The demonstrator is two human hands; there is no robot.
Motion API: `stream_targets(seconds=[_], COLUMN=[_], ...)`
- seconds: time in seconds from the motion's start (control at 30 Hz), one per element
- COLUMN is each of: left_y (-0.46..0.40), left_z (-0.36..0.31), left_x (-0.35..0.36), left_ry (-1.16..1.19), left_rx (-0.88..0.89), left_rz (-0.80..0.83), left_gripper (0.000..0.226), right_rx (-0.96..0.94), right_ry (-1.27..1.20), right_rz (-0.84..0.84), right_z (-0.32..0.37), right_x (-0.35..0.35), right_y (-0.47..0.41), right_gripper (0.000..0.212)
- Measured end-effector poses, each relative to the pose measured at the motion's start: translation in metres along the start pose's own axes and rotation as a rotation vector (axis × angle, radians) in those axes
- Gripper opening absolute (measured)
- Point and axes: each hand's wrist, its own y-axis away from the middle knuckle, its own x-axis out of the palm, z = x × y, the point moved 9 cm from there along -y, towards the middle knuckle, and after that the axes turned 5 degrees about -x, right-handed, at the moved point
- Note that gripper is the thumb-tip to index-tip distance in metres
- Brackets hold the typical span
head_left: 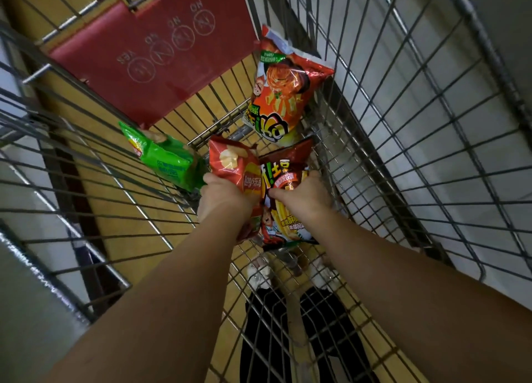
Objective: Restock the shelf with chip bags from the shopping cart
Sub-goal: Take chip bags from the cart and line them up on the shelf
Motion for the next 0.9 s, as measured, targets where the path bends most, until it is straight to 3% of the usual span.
stream_targets(seconds=[0.5, 0.9], left_y=[0.094, 0.2], left_z=[-0.008, -0.005], left_x=[-0.149, -0.308], left_ry=[0.263, 0.479], left_rx=[0.186, 0.624], left_rz=[-0.185, -0.296], left_gripper=[0.08, 0.082], right_rx=[-0.322, -0.546], right_ry=[-0.045, -0.144], right_rz=[-0.121, -0.46], right_z=[0.139, 0.259], right_x=[-0.079, -0.153], right_y=[0.099, 0.266], right_gripper=[0.074, 0.07])
